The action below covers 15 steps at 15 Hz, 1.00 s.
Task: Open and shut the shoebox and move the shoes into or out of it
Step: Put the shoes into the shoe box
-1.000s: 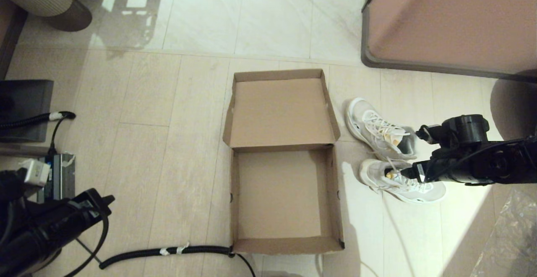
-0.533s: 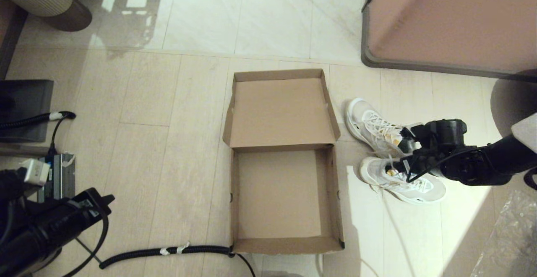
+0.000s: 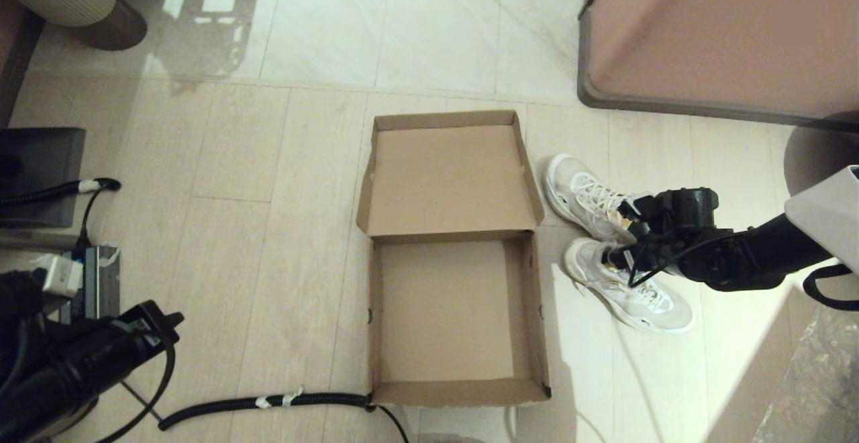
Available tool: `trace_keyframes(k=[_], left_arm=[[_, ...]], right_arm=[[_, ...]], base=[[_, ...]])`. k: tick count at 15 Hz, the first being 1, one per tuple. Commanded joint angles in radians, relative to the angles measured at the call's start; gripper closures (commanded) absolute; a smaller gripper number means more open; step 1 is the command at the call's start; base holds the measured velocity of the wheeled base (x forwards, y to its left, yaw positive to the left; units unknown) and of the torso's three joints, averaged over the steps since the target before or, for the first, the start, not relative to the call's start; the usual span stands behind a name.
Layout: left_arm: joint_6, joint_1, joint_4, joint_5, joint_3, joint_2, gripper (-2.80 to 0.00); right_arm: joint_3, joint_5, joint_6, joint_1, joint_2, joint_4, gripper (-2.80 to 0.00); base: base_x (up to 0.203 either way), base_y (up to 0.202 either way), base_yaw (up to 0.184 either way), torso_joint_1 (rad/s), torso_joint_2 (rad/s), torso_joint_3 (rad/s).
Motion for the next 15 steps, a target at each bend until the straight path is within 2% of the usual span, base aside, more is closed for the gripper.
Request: trace_keyframes(k=[1,6,10,15], left_arm=[[-0.004,0.001,-0.003,0.000,0.001,0.003,0.00],[-0.004,0.001,-0.003,0.000,0.011,-0.003,0.00],[-0.007,-0.001,-0.003,-0.001,0.011,0.002,0.00],[-0.007,0.000,-0.003,-0.003,0.021,-0.005,0.00]], right_arm=[[-0.012,0.002,-0.004,0.007,-0.001,-0.003,-2.80],[-0.005,0.000,-0.010,0.047,-0.030,-0.003,-2.80],[0.056,-0.095,-0.058,0.067,-0.097,-0.003,-2.80],[0.125,-0.104,-0.050,0.071,-0.142,-0.005,-2.80]], base=[[0.000,0.000,0.000,0.000,0.00,0.000],[0.000,0.000,0.000,0.000,0.00,0.000],[0.000,0.000,0.000,0.000,0.00,0.000],[0.000,0.000,0.000,0.000,0.00,0.000]])
